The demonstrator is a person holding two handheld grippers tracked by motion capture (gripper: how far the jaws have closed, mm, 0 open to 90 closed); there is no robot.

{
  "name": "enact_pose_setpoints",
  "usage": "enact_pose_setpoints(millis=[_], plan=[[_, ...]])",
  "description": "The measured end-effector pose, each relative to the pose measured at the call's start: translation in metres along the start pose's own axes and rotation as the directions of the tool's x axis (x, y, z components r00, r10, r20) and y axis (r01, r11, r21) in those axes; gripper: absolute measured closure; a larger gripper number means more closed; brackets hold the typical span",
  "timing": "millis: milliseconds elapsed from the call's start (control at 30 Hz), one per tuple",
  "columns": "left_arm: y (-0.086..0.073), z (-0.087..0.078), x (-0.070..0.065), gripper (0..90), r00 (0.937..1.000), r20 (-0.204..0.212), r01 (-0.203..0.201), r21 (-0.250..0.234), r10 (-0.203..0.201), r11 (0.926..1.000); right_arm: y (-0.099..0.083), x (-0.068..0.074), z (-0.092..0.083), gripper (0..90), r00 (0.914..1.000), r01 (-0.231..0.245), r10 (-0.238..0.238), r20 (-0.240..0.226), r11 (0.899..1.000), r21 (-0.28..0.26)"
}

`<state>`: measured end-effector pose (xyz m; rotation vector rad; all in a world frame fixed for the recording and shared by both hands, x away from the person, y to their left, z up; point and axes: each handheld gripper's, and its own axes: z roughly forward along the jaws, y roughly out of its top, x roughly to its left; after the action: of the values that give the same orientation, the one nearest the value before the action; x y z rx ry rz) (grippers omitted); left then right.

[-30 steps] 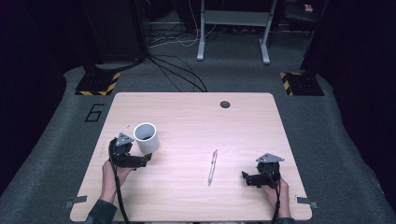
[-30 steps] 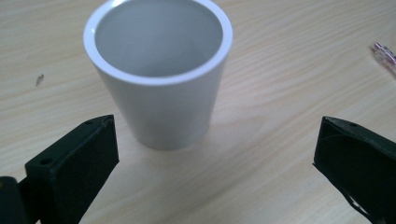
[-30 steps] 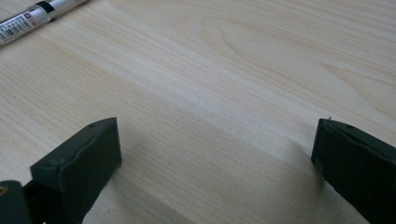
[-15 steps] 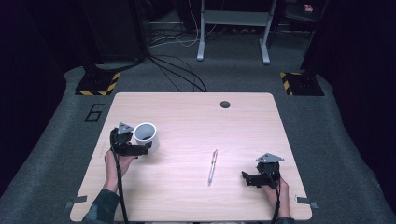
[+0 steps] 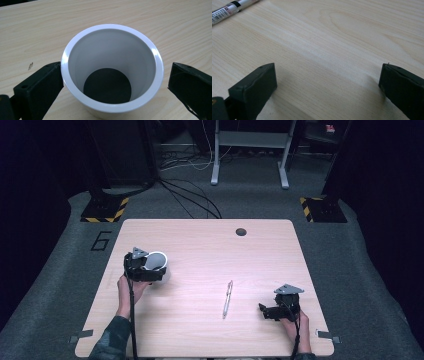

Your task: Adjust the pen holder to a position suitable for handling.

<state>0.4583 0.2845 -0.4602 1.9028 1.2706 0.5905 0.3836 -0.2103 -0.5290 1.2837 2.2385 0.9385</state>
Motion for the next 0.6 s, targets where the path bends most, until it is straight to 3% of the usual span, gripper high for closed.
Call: enact_pose_setpoints(millis=[233,600], plan=[[0.0,0.01,-0.001,0.6,0.999,-0.023,-0.037,0.035,0.038,0.9987,0.0,0.0,0.0,1.0,1.0,-0.002,0.002,0.0,1.0,0.0],[-0.001,0.015,-0.001,6.1,0.9994,-0.029,-0.02,0.001,0.02,0.9998,0.0,0.0,0.0,1.0,1.0,0.002,-0.002,0.002,1.0,0.0]])
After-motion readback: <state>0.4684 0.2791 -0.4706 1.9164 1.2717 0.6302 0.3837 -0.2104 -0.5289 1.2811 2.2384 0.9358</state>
